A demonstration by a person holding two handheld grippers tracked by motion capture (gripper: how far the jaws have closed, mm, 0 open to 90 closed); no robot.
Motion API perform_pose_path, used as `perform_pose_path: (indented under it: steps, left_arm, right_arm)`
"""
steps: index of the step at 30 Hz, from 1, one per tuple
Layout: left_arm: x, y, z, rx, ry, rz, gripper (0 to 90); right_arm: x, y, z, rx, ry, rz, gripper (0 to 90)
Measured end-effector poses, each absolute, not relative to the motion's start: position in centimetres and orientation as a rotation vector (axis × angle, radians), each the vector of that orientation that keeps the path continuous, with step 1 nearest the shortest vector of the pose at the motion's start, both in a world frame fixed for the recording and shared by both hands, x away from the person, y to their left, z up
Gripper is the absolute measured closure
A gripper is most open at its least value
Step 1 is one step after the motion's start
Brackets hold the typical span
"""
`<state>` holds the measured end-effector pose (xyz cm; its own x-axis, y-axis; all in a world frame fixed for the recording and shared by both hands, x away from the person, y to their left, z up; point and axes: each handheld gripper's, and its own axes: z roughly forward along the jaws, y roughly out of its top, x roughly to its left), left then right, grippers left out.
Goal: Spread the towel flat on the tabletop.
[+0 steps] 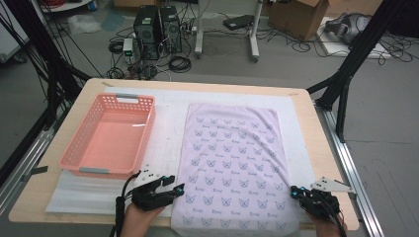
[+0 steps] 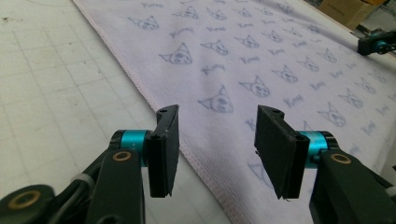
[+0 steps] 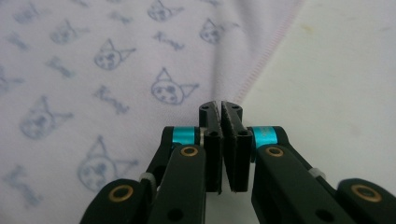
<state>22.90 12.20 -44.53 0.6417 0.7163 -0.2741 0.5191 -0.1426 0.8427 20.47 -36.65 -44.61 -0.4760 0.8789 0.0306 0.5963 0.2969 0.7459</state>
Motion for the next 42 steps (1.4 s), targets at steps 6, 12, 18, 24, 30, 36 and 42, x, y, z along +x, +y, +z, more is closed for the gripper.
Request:
perform_pose_path:
  steps: [6,12,18,24,30,36,42]
  left_arm:
    - [25.1,11.6,-44.5,1.831,0.985,0.228,48.6]
    - [27.5,11.6,-44.6,1.844,1.029,0.235,51.6]
    - [28.9,10.7,-45.0,1.929,1.03,0.229,61.9]
    - [29.1,10.4,-45.0,1.98,1.041,0.303,87.2]
    - [28.3,11.1,-44.8,1.974,1.083,0.332,88.1]
    - [27.9,11.7,-44.9,1.967,1.084,0.318,87.9]
    - [27.9,11.9,-45.1,1.952,1.083,0.303,87.2]
  right_arm:
    - [20.3,-38.0,-44.4,1.303,2.221,1.075,65.7]
    - [22.2,-38.6,-44.0,1.316,2.141,1.139,63.1]
    - [23.8,-38.4,-43.9,1.307,2.125,1.155,62.4]
    - [25.0,-38.4,-43.9,1.32,2.105,1.189,61.9]
    - [28.1,-38.5,-44.0,1.378,2.037,1.127,62.1]
    - [33.5,-37.5,-44.5,1.45,2.053,1.08,62.9]
    - [36.1,-36.7,-44.6,1.464,2.089,1.001,88.2]
